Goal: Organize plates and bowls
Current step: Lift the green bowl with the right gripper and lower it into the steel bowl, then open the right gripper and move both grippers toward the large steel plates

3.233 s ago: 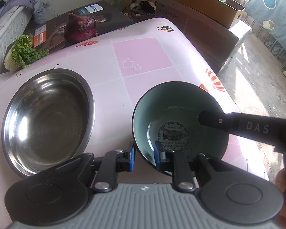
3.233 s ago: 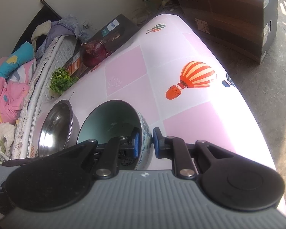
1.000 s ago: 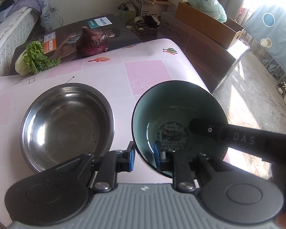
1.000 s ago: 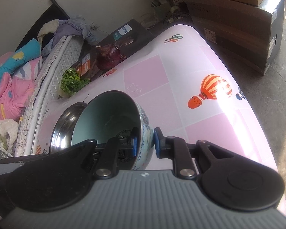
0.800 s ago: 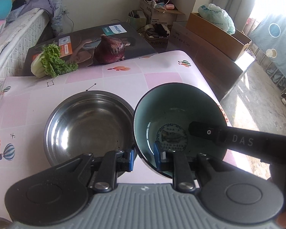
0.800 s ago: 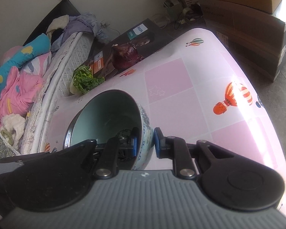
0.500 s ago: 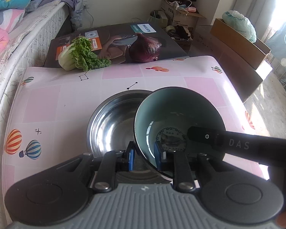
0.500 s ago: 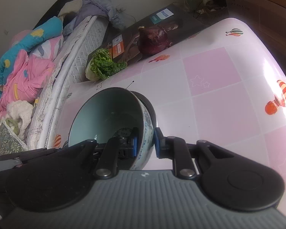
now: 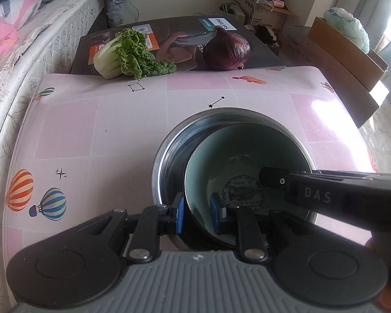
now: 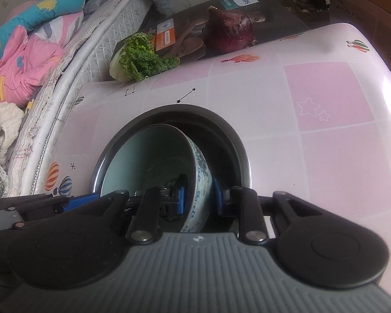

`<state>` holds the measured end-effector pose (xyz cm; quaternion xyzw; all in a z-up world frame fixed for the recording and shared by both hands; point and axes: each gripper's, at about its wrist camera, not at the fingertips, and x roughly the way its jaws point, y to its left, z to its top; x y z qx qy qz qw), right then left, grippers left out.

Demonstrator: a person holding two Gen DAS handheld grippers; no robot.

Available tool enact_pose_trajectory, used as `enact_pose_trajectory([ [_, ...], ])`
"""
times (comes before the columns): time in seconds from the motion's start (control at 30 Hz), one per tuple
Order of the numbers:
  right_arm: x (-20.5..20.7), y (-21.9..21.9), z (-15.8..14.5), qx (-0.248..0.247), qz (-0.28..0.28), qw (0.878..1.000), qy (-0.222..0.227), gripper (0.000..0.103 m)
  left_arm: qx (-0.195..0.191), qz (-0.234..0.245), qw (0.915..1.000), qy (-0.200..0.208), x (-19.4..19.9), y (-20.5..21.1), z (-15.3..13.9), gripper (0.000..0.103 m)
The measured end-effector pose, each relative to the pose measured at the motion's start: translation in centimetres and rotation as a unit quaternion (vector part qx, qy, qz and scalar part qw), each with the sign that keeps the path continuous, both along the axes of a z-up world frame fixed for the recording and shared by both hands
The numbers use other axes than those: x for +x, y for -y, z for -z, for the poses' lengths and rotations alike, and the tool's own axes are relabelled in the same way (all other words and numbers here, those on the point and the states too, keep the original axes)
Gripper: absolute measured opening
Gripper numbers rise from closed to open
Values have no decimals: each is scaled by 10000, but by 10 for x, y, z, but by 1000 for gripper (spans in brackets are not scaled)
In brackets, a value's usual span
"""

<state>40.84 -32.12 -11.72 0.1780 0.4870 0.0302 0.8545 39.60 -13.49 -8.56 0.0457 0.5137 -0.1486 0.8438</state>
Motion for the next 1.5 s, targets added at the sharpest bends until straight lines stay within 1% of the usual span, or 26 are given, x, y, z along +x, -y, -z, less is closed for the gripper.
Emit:
enact_pose_trajectory([
  [0.07,2,-1,-1,-48,-11,10000,7,24,-3,-20,10000,59,0,-1,-4,23],
  [0.13,3,-2,-2,-41,-15,10000,55,28,-5,-9,9999,101,-3,-4,-8,27],
  [0.17,3,-2,-3,-28,-21,9999,95,33,-34,-7,9999,104,-4,-5,-10,31],
  [0.23,3,-3,-6,0,-8,9998,192,40,-118,-10,9999,113,-6,-9,-14,36],
  [0.3,3,-2,-11,-11,58,9996,285,56,-165,-24,9997,163,-9,-14,-19,45],
  [0.37,3,1,-15,97,115,9992,357,58,-215,-20,9995,236,-13,-18,-26,48],
  [0.53,-3,12,-27,443,302,9971,543,59,-299,-72,9988,368,-22,-29,-43,56],
  [0.67,-24,22,-47,732,391,9935,783,59,-284,-90,9985,450,-32,-37,-54,64],
  [0.83,-67,38,-74,1229,450,9858,1050,59,-258,-25,9981,553,-58,-46,-69,68],
  [0.9,-89,42,-86,1274,432,9843,1142,59,-297,28,9976,625,-72,-50,-76,73],
  [1.03,-142,48,-105,1253,425,9827,1293,59,-373,122,9962,781,-105,-60,-91,78],
  [1.1,-167,50,-109,1282,466,9816,1335,59,-347,142,9954,881,-121,-65,-97,82],
  [1.27,-222,47,-110,1401,568,9784,1412,59,-368,195,9933,1080,-165,-81,-106,87],
  [1.4,-256,34,-105,1541,592,9752,1475,59,-348,56,9920,1211,-198,-99,-102,88],
  [1.5,-279,15,-98,1580,567,9745,1489,59,-238,-126,9920,1229,-223,-116,-92,88],
])
